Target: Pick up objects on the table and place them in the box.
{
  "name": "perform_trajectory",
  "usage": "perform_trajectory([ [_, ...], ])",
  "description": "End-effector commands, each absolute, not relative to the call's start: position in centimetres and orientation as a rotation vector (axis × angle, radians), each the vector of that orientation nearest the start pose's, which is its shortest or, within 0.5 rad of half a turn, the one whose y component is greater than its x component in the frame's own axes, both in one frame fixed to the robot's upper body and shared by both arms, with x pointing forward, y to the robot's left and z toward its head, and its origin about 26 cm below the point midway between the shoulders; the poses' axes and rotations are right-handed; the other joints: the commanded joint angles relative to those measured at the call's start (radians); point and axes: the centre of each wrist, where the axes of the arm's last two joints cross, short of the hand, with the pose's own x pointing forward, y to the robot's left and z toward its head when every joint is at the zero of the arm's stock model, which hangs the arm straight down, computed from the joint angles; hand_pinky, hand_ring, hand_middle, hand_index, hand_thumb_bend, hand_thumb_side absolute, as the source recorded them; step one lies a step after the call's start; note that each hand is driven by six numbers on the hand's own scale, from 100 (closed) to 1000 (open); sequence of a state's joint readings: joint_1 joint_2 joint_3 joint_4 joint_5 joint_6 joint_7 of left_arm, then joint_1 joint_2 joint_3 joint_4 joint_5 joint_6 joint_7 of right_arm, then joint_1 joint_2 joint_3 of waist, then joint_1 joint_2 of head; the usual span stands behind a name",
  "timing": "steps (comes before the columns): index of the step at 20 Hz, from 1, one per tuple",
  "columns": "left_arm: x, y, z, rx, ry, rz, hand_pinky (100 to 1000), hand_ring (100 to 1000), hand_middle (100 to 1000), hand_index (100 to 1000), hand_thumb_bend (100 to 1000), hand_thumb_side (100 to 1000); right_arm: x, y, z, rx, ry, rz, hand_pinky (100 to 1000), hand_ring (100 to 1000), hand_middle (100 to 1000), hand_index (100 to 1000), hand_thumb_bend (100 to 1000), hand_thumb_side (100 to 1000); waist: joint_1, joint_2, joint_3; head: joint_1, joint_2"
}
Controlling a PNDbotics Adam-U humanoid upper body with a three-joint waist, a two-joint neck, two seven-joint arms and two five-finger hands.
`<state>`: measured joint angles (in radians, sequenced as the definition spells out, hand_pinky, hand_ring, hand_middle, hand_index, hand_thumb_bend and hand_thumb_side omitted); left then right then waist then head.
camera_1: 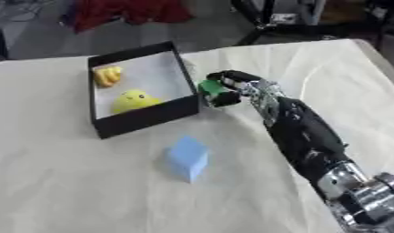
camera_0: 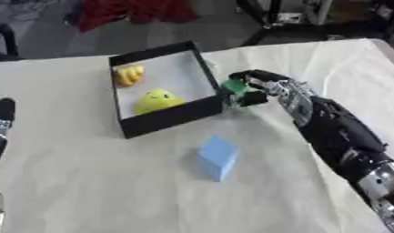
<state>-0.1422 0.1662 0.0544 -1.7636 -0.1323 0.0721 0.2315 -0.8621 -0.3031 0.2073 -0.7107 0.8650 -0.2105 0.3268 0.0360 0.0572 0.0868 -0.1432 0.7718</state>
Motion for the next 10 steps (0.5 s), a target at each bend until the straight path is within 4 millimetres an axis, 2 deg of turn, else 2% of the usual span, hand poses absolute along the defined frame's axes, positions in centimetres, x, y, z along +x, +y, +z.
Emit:
perform_trajectory([
  [1,30.6,27.6,9.8,0.436,-1.882,-0.007,671,591,607,806,782,689,47.4,-24.7,8.6,-0.649,-1.281,1.536,805,836,597,884,100,404,0.014,0.007,-0.001,-0.001,-0.002],
  [2,30.6,27.6,9.8,0.436,-1.882,-0.006,671,591,607,806,782,689,47.4,-24.8,8.6,-0.664,-1.286,1.538,800,829,579,870,100,372,0.015,0.007,-0.001,-0.001,-0.002],
  [3,30.6,27.6,9.8,0.436,-1.882,-0.006,671,591,606,806,782,690,47.4,-24.8,8.6,-0.678,-1.292,1.539,791,812,539,831,100,273,0.015,0.007,-0.001,0.0,-0.002],
  [6,30.6,27.6,9.8,0.437,-1.882,-0.005,671,591,606,806,782,689,47.4,-25.0,8.7,-0.715,-1.326,1.52,773,784,478,728,100,103,0.015,0.006,-0.002,0.0,-0.002],
  [7,30.6,27.6,9.8,0.438,-1.881,-0.004,671,591,606,806,782,690,47.4,-25.1,8.8,-0.728,-1.345,1.505,765,770,455,671,100,100,0.015,0.005,-0.003,0.0,-0.002],
  [10,30.6,27.6,9.8,0.44,-1.88,-0.004,671,591,606,806,782,690,47.5,-25.3,9.6,-0.762,-1.413,1.448,757,759,431,611,100,100,0.014,0.003,-0.004,0.001,-0.002],
])
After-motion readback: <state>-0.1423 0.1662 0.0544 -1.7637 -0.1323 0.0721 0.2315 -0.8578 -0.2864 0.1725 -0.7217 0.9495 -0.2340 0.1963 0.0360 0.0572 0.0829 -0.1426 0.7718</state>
